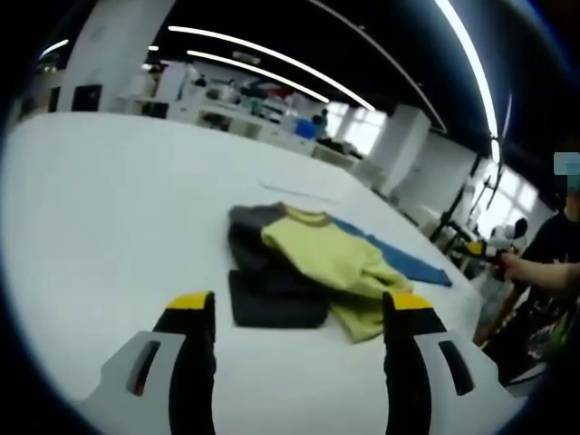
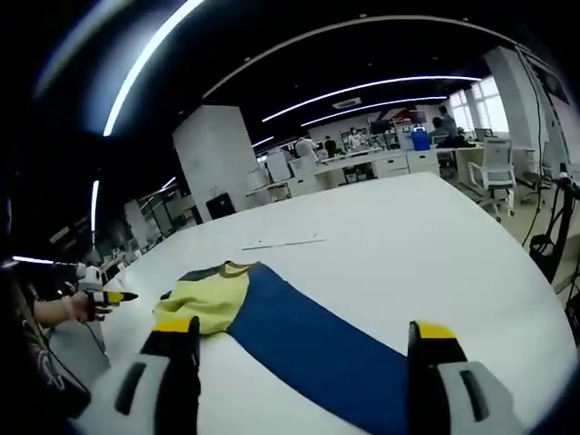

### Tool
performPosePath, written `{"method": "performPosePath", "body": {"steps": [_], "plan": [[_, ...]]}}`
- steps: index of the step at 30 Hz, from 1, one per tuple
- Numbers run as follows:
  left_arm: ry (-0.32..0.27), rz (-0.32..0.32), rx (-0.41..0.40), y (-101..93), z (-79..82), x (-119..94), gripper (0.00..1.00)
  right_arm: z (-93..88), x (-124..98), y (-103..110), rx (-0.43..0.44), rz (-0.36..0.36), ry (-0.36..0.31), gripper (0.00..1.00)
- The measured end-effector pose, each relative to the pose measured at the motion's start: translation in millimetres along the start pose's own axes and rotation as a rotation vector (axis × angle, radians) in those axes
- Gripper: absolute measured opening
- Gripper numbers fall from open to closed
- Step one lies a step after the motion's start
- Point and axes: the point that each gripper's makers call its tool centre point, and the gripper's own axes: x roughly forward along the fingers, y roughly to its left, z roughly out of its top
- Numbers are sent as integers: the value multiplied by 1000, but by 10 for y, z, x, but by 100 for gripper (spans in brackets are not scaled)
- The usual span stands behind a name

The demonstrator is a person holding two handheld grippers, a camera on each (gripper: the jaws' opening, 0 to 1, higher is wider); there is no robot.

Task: Fold the garment on the visible template until the final outline fits inside the template.

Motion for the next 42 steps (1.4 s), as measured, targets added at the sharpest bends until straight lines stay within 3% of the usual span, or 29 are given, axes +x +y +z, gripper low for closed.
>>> {"method": "performPosePath", "body": {"steps": [17,26,35,42], "plan": [[15,-8,9,38,-37,49,71,48,-35,513,-15,106,-38,93],[62,-10,28,104,-137,137,71,61,-15,861,-28,178,-50,93],[105,7,53,248,-235,220,62,-14,0,1017,-42,223,-19,90],[130,20,130,346,-280,298,46,-53,-20,1002,-25,220,-7,89]]}}
